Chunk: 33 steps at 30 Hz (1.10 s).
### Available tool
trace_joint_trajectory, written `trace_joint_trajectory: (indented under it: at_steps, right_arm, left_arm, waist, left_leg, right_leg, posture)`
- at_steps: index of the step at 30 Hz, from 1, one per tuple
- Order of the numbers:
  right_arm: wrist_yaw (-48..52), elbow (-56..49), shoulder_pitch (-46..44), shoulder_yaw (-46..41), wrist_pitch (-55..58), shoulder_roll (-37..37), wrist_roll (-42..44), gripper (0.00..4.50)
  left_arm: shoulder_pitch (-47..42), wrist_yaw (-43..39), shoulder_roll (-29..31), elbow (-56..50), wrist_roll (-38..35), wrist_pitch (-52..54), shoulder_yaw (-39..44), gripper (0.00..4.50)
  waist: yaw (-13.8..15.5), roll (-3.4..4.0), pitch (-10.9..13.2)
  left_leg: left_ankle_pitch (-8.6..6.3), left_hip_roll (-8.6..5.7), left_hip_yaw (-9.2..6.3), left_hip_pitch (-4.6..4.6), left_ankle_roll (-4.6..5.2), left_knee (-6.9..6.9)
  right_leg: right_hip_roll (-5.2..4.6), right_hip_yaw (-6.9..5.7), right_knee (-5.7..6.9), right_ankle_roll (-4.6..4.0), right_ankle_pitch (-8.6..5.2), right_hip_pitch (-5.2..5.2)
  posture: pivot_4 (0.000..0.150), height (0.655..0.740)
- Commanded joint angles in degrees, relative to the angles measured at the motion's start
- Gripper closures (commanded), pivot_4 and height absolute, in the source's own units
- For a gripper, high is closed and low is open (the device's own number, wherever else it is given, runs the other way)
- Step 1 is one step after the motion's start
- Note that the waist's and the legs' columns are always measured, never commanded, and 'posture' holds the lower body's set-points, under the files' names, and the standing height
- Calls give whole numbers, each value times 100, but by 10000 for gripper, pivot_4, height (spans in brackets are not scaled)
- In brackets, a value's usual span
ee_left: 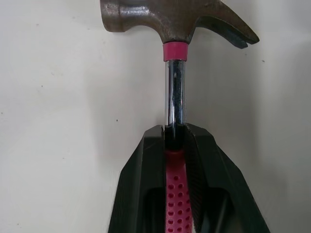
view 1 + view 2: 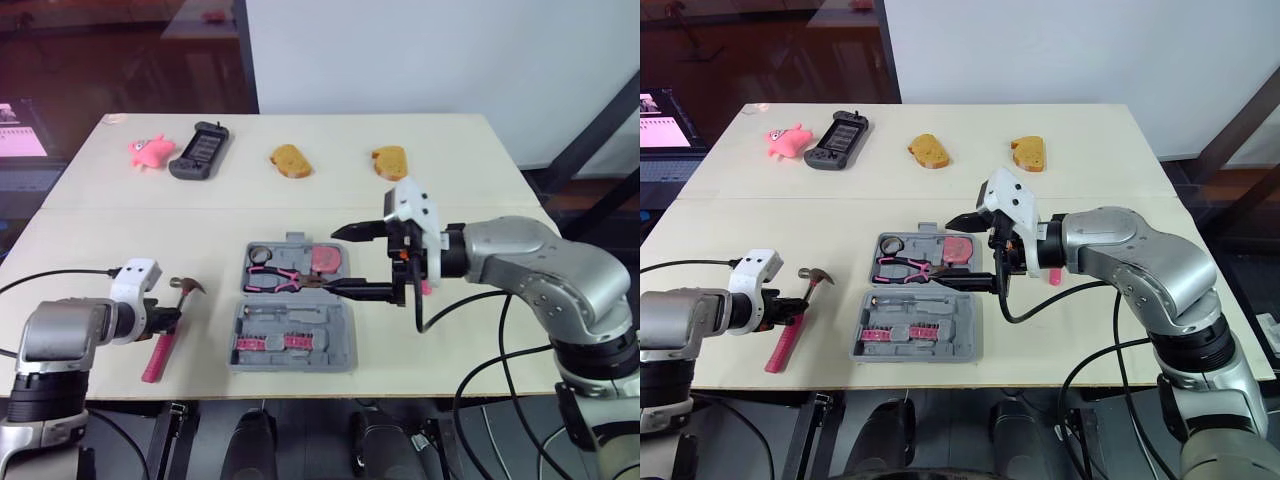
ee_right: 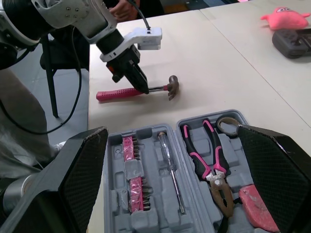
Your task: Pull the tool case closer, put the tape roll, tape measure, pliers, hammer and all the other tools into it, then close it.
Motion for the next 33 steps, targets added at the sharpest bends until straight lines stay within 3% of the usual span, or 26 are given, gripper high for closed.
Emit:
trace_joint_trajectory:
  at_steps: [1,5,8,12,16,20,33]
  right_arm:
    - [-3,-162,-96,-77,-5,25,43,0]
    - [11,-170,-108,-82,14,10,61,0]
    - [26,-172,-115,-80,23,8,63,0]
    - [31,-193,-116,-91,46,2,75,0]
    - [45,-203,-125,-100,75,-8,105,0]
    - [37,-199,-140,-99,93,1,115,0]
    - [-171,-302,-107,-110,175,86,141,0]
  left_arm:
    - [-119,257,-54,-158,-195,8,311,20443]
    - [-115,327,70,-339,-451,-50,467,457]
    - [25,448,71,-547,-501,-661,609,457]
    - [619,483,-298,-846,-604,-2320,926,457]
    - [1356,14,-468,-789,-1069,-2996,1284,457]
    - [1894,-86,-469,-567,-1057,-3666,1203,457]
    - [1749,533,-548,32,-912,-3941,571,457]
  waist:
    - [-1,-1,0]
    - [-3,-2,1]
    - [-2,-1,1]
    - [-9,0,0]
    - [-12,-1,0]
    - [7,-2,0]
    - [4,-3,-1]
  left_leg:
    - [0,0,0,0,0,1]
    - [0,0,0,0,0,1]
    - [0,0,-1,0,0,1]
    - [0,0,0,0,0,1]
    - [0,0,1,1,0,2]
    - [-1,0,0,0,0,3]
    - [-1,0,1,0,-1,5]
  right_leg:
    - [0,0,0,0,0,0]
    - [0,0,0,0,0,0]
    - [0,0,0,0,0,0]
    - [-1,0,-3,0,0,0]
    - [-1,1,-3,-1,0,0]
    - [-2,0,-4,-3,0,1]
    - [-4,0,-6,-3,0,4]
  posture:
    - [1500,7207]
    - [1500,7207]
    - [1500,7207]
    - [1500,7207]
    - [1500,7207]
    - [1500,7207]
    - [1500,7207]
